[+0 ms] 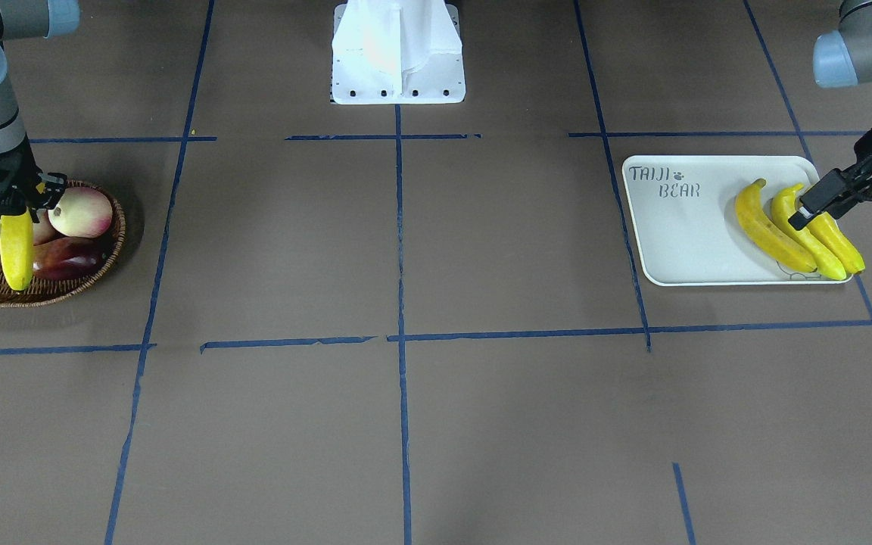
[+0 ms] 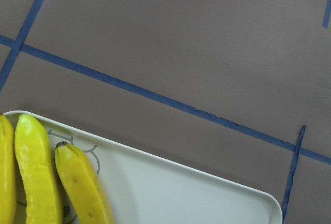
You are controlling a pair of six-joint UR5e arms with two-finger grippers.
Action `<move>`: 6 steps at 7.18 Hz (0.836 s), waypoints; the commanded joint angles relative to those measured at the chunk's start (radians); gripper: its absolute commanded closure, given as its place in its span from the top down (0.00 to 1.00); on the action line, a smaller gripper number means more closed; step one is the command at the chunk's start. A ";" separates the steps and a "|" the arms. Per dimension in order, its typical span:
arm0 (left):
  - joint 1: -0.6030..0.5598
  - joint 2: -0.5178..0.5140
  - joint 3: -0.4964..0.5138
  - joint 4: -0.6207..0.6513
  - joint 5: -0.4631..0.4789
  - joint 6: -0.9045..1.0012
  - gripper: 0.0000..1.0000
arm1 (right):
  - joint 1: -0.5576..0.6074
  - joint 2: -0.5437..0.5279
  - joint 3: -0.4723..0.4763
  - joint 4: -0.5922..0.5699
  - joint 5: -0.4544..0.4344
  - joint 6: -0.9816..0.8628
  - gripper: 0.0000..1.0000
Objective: Transfer all bananas from basket to plate
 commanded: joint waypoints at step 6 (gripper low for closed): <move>0.206 -0.254 -0.024 -0.201 0.005 -0.542 1.00 | 0.039 0.309 0.024 0.077 0.307 0.162 0.02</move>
